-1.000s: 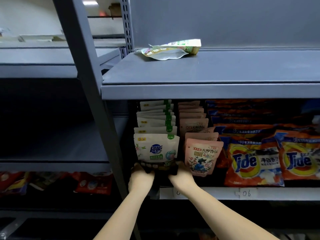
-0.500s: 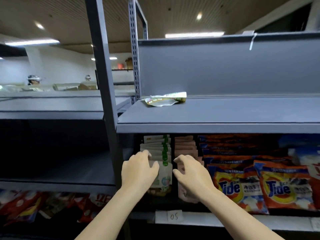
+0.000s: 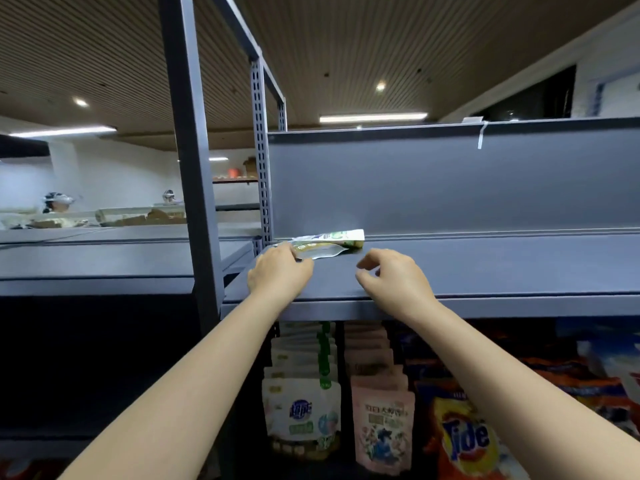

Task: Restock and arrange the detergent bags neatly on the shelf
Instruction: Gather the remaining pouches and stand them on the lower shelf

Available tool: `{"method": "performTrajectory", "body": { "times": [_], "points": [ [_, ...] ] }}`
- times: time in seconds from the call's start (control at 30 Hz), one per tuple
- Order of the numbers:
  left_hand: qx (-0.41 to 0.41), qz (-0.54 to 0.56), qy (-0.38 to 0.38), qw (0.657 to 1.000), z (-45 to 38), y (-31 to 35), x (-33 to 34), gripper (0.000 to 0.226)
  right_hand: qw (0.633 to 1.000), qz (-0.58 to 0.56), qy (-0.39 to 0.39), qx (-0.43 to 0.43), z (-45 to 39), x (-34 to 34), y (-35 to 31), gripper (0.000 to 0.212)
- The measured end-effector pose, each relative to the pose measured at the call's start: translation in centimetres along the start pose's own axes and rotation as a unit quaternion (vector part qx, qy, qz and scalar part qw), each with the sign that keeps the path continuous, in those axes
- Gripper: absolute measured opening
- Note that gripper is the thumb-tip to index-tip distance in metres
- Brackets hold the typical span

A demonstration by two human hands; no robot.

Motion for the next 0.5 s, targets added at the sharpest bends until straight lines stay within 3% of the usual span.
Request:
{"method": "performTrajectory", "body": {
  "times": [0.33, 0.5],
  "points": [
    [-0.123, 0.101, -0.068, 0.985, -10.8, -4.3, 5.2, 0.030, 0.994, 0.095, -0.015, 0.048, -11.0, 3.8, -0.2, 0.024],
    [-0.183, 0.122, -0.059, 0.974, -15.3, -6.3, 7.9, 0.042, 0.986, 0.158, -0.019, 0.052, -15.9, 5.9, 0.1, 0.029]
  ]
}}
Point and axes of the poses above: each hand's wrist, its own z-axis away from the middle knuckle, its own x-axis out of the palm, y = z × x, the point moved 6 cm from there along -z, towards the middle knuckle, and after that the axes turned 12 degrees about x, right-handed, at the moved point
